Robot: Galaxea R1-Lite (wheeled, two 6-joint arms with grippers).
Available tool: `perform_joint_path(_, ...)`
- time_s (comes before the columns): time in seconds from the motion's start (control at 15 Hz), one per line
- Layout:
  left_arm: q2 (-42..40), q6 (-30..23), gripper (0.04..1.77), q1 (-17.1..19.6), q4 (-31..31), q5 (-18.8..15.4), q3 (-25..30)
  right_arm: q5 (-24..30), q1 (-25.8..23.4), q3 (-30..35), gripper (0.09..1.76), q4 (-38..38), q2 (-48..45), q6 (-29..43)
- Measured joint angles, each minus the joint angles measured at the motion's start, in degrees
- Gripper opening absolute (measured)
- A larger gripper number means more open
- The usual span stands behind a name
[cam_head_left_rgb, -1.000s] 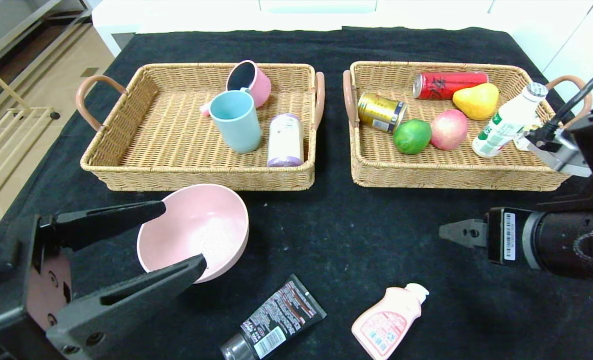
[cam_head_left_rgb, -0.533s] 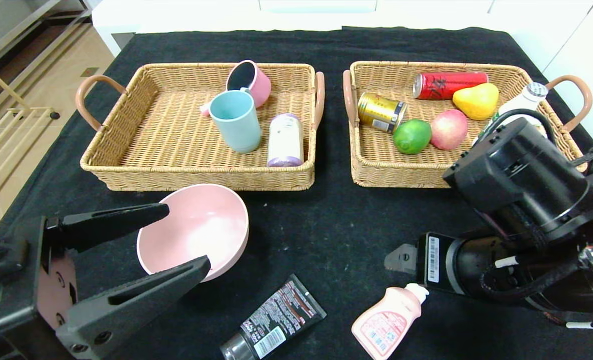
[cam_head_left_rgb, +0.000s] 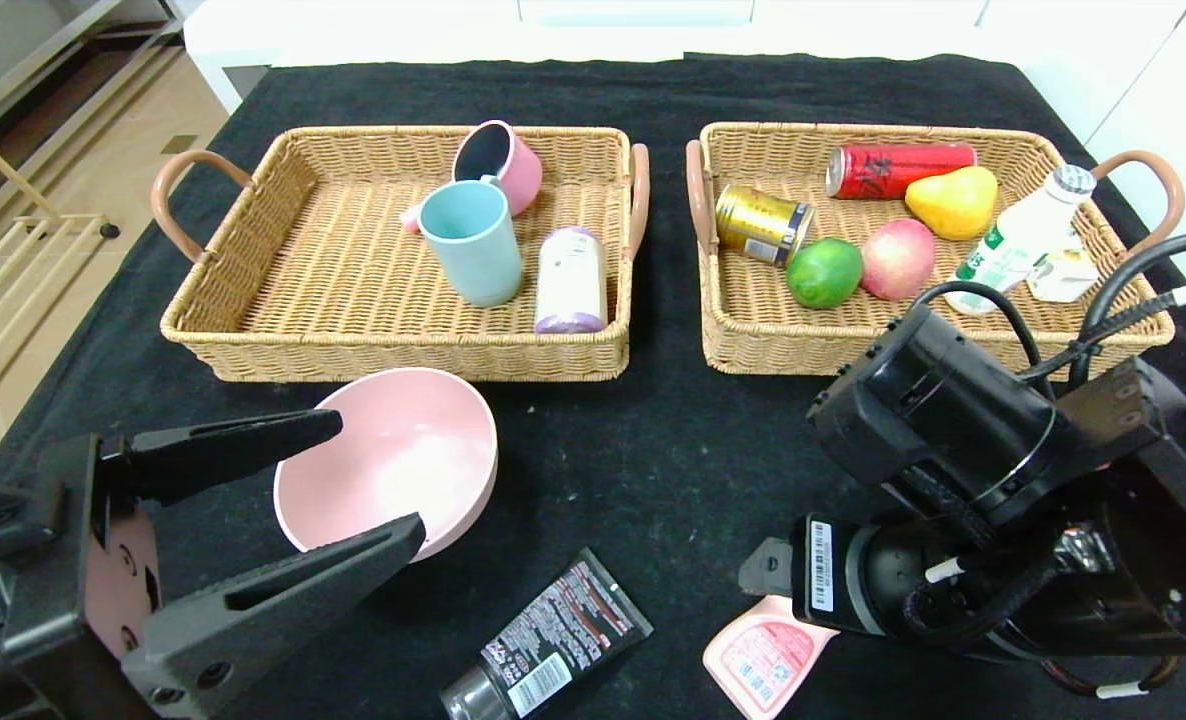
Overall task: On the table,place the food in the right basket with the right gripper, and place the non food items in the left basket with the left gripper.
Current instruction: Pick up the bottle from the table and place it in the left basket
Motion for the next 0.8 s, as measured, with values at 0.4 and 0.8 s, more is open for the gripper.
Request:
perform_joint_path(0.4, 0.0, 0.1, 1.72, 0.0, -0.1, 0.0, 0.0, 0.0, 0.5, -1.1, 1.7, 0.0, 3.4, 1.7)
perform_joint_path(0.8, -0.1, 0.1, 1.72, 0.0, -0.2, 0.0, 0.0, -0.1, 0.3, -2.9, 1.71, 0.0, 5.9, 2.5)
